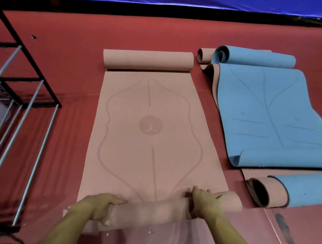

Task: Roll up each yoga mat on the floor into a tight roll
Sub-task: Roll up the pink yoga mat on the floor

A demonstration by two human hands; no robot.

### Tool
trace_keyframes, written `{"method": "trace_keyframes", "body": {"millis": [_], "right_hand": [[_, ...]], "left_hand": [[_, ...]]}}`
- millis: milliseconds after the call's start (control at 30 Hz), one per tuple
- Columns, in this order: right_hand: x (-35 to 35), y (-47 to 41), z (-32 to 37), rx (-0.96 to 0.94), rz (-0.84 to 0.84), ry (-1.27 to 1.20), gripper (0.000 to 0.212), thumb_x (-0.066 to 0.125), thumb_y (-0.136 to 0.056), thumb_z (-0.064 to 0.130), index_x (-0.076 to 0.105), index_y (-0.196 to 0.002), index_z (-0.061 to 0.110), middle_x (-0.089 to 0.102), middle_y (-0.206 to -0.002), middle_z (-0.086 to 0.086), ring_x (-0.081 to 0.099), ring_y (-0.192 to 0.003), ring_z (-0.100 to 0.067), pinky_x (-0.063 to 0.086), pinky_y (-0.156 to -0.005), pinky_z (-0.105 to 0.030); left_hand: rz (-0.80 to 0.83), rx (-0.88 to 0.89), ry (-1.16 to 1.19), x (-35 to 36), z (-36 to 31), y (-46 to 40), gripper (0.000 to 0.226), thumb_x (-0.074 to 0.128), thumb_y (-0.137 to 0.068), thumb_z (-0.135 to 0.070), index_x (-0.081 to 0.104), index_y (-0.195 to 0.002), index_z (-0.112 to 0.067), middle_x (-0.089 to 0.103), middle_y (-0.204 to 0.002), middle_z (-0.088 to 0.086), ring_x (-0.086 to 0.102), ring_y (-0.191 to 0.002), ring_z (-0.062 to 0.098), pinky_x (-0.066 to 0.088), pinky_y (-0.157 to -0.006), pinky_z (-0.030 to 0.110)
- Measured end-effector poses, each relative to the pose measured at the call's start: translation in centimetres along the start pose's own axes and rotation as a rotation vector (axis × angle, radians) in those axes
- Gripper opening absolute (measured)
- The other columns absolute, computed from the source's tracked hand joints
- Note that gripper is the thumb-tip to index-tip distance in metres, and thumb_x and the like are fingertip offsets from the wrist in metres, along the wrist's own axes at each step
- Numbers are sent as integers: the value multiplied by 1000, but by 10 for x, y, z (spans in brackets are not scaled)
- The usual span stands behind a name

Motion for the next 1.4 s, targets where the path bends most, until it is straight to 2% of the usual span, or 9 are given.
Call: {"method": "trace_keyframes", "body": {"millis": [133, 433, 567, 700, 900, 1033, 1233, 1333, 1400], "right_hand": [[-2, -3, 6, 40, 13, 10, 65, 80, -81, 24, 47, -136, 23, 42, -136, -7, 38, -133, -33, 25, -109, -80], [-9, -6, 1, -7, -22, -27, 62, 79, -82, 30, 49, -135, 24, 50, -134, 0, 45, -133, -29, 30, -113, -69], [-11, -5, 3, 2, -96, 0, 50, 72, -85, 30, 51, -130, 26, 53, -132, -2, 46, -127, -31, 38, -108, -56], [-16, -6, 2, -49, -154, 38, 48, 70, -87, 36, 57, -133, 26, 48, -127, -5, 41, -121, -31, 47, -98, -38], [-29, -5, 17, -145, -71, 67, 50, 64, -89, 39, 49, -133, 21, 59, -130, -9, 53, -119, -31, 42, -101, -41], [-27, -2, 26, -124, 23, 37, 87, 78, -65, 69, 48, -134, 24, 53, -133, -6, 49, -126, -35, 41, -107, -50], [-12, -1, 30, -136, -189, 104, 90, 76, -67, 77, 52, -133, 21, 44, -127, -6, 45, -118, -32, 41, -104, -52], [-14, -5, 28, -167, -190, 85, 82, 72, -75, 73, 54, -135, 21, 47, -128, -6, 49, -119, -36, 39, -107, -54], [-16, -7, 32, -179, -175, 47, 77, 72, -77, 68, 50, -135, 22, 49, -130, -6, 52, -120, -38, 37, -109, -56]], "left_hand": [[-109, -79, -132, -3, -8, 4, 101, 86, -64, -21, 41, -131, -80, 53, -135, -27, 54, -127, 13, 47, -105, 34], [-342, -222, -101, -8, -8, 11, 60, 88, -57, -23, 55, -104, -41, 64, -100, -20, 59, -97, 9, 41, -81, 30], [-365, -231, -229, -12, -15, 12, 70, 87, -64, -31, 57, -121, -58, 52, -109, -18, 50, -113, 15, 34, -81, 37], [-417, -265, -98, -16, -14, 10, 69, 88, -63, -26, 59, -122, -48, 63, -109, -22, 60, -109, 4, 42, -78, 29], [-489, -285, -152, -17, -17, 13, 58, 88, -67, -31, 52, -111, -45, 43, -110, -19, 41, -107, 10, 39, -88, 32], [-433, -297, 2, -20, -18, 13, 44, 74, -64, -10, 55, -92, -37, 58, -94, -17, 57, -83, 1, 44, -71, 28], [-380, -369, 143, -27, -19, 12, 41, 59, -62, -7, 62, -88, -38, 66, -86, -18, 65, -70, 0, 47, -71, 25], [-302, -343, 151, -34, -19, 9, 27, 70, -65, -25, 62, -87, -37, 65, -99, -15, 68, -89, 12, 55, -82, 30], [-259, -331, 121, -41, -26, 9, 46, 78, -61, -58, 61, -94, -32, 66, -103, -11, 65, -95, 15, 55, -85, 33]]}}
Point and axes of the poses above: each hand's wrist, its own y-axis away from the middle knuckle, its own x-axis out of the palm, z = x × y, the point moved 2 cm from there along -y, towards the middle knuckle
